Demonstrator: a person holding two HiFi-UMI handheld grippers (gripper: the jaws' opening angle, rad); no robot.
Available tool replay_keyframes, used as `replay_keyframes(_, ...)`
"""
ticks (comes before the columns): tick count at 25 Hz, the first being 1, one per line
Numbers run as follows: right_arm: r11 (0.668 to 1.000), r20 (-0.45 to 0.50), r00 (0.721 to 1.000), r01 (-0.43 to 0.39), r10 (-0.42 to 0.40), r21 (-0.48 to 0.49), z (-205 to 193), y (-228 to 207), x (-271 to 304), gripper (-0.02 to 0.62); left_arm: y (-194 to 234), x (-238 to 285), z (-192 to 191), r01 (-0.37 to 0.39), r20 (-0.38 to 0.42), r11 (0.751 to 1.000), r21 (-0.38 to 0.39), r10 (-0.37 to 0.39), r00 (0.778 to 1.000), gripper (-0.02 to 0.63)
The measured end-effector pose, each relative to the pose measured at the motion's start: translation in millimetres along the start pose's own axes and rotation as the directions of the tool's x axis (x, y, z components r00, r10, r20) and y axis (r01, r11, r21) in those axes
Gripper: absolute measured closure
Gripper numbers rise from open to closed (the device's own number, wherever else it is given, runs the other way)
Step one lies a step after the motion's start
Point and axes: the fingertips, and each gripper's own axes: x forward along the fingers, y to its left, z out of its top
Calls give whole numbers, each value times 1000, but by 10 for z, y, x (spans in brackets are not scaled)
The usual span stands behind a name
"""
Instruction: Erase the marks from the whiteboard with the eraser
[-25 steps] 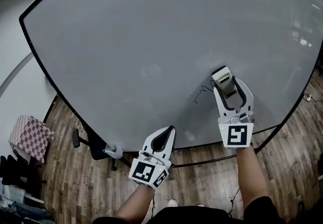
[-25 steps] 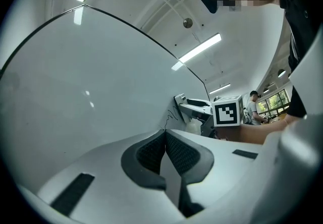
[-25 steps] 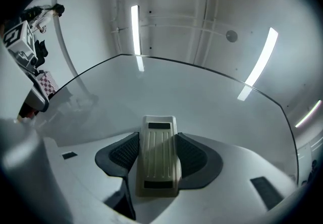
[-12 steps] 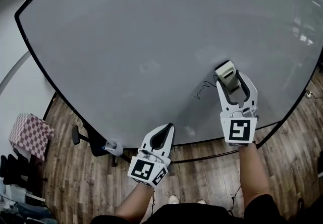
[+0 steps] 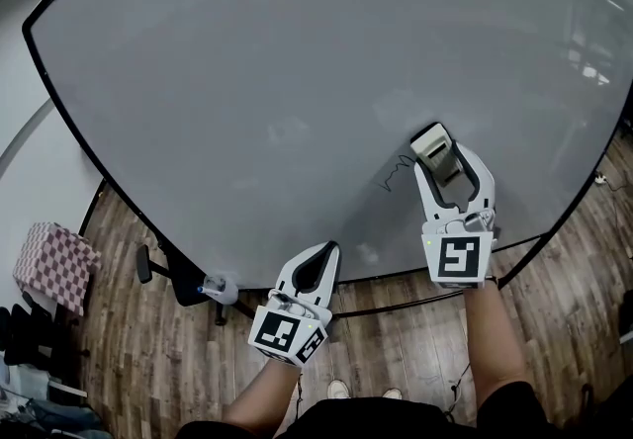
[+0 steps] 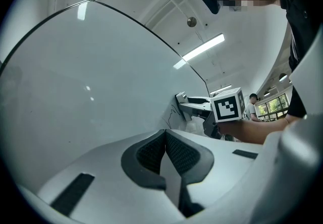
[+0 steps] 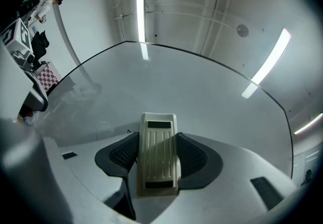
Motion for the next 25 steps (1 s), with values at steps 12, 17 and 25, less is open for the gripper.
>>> replay_keyframes(12, 996, -33, 996, -82, 82, -23, -4, 593, -6, 336, 110, -78, -52, -24, 1, 1000, -13, 24, 1000, 588)
replay_keyframes(17, 993, -52, 993, -108, 105, -41, 1, 821, -22, 336, 209, -169, -19, -54, 16, 998, -14, 55, 998, 586)
replay_keyframes(25, 991, -77, 989, -129, 127, -28, -53, 1047, -22, 336, 286, -191, -28, -67, 18, 998, -17, 67, 998, 587)
